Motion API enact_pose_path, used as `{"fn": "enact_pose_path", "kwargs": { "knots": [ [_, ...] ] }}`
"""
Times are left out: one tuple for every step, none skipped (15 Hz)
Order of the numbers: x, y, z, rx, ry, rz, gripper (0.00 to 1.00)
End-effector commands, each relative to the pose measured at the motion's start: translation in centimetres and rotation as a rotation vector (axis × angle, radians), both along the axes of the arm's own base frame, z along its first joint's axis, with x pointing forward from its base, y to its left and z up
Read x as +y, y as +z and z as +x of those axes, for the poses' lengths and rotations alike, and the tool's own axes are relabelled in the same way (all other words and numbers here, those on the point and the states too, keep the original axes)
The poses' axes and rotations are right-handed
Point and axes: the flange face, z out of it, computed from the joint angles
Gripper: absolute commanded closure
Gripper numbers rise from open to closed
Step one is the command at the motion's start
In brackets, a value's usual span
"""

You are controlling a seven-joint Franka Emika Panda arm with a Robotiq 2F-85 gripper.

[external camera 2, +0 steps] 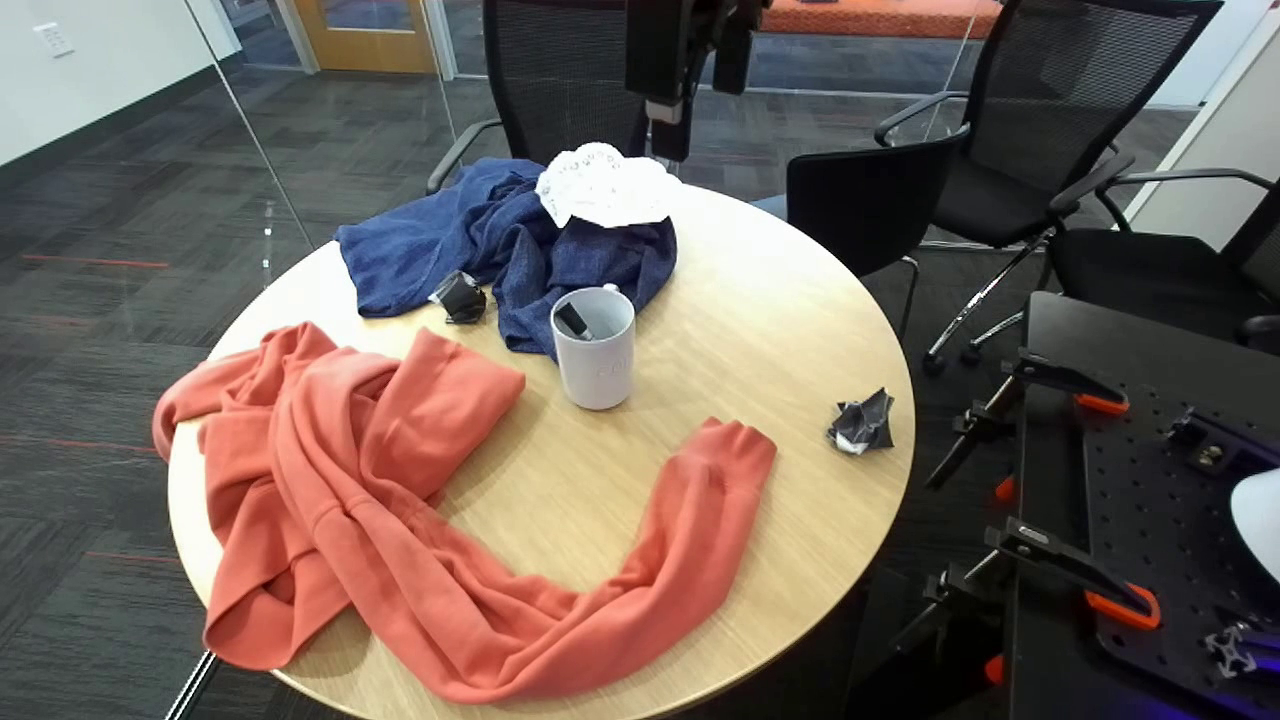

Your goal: Remove the marker from the mug and place it on the table

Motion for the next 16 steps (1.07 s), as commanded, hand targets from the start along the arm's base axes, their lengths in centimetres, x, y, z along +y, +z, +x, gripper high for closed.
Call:
{"fn": "enact_pose_path", "kwargs": {
  "knots": [
    [-0.3,-0.3,0.6,-0.03,-0.012,-0.016,0.0],
    [-0.4,-0.7,1.0,-0.04,-0.014,-0.016,0.0],
    [-0.5,-1.3,1.6,-0.062,-0.012,-0.019,0.0],
    [-0.7,-1.8,2.1,-0.078,-0.01,-0.014,0.0],
    [-1.0,-2.6,2.7,-0.097,-0.016,-0.009,0.0],
    [-1.3,-3.4,3.2,-0.108,-0.022,-0.004,0.0],
    [-1.6,-4.2,3.6,-0.118,-0.023,-0.009,0.0],
    [-2.0,-5.2,4.1,-0.123,-0.026,-0.004,0.0],
    [-2.3,-6.1,4.5,-0.128,-0.031,-0.002,0.0],
    [-2.7,-7.1,4.9,-0.13,-0.03,0.005,0.0],
    [-3.0,-7.9,5.2,-0.129,-0.03,0.011,0.0],
    [-3.2,-8.9,5.5,-0.128,-0.031,0.014,0.0],
    [-3.3,-9.7,5.7,-0.123,-0.03,0.022,0.0],
    [-3.3,-10.5,6.0,-0.116,-0.03,0.026,0.0],
    [-3.3,-11.2,6.2,-0.108,-0.029,0.03,0.0],
    [-3.3,-11.8,6.4,-0.1,-0.028,0.032,0.0]
  ]
}}
